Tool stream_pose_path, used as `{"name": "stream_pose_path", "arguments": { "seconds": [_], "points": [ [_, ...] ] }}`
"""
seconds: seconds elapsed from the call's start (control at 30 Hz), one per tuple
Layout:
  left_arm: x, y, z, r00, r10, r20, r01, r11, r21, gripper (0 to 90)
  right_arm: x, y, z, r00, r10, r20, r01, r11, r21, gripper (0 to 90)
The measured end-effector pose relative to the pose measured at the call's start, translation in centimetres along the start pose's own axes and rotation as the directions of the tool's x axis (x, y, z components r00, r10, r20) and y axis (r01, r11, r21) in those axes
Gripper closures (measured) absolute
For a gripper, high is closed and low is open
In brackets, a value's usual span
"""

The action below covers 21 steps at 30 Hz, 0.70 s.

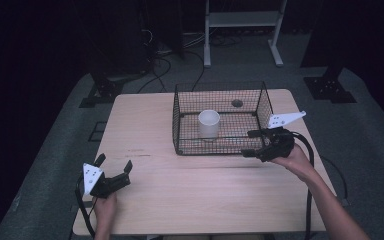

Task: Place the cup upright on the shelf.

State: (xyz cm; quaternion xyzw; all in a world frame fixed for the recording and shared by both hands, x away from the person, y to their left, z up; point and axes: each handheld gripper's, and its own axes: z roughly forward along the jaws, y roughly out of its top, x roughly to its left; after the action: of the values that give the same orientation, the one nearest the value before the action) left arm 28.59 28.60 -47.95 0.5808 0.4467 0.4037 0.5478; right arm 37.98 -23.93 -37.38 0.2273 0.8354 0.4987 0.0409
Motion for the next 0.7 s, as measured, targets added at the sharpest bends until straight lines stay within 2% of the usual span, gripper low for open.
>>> {"name": "stream_pose_path", "arguments": {
  "seconds": [0.7],
  "points": [
    [0.0, 0.0, 0.0, 1.0, 0.004, -0.001, -0.004, 1.0, 0.001, 0.0, 0.6, -2.7, -0.7, 0.9998, 0.019, 0.012, -0.018, 1.0, -0.006, 14.2]
  ]
}}
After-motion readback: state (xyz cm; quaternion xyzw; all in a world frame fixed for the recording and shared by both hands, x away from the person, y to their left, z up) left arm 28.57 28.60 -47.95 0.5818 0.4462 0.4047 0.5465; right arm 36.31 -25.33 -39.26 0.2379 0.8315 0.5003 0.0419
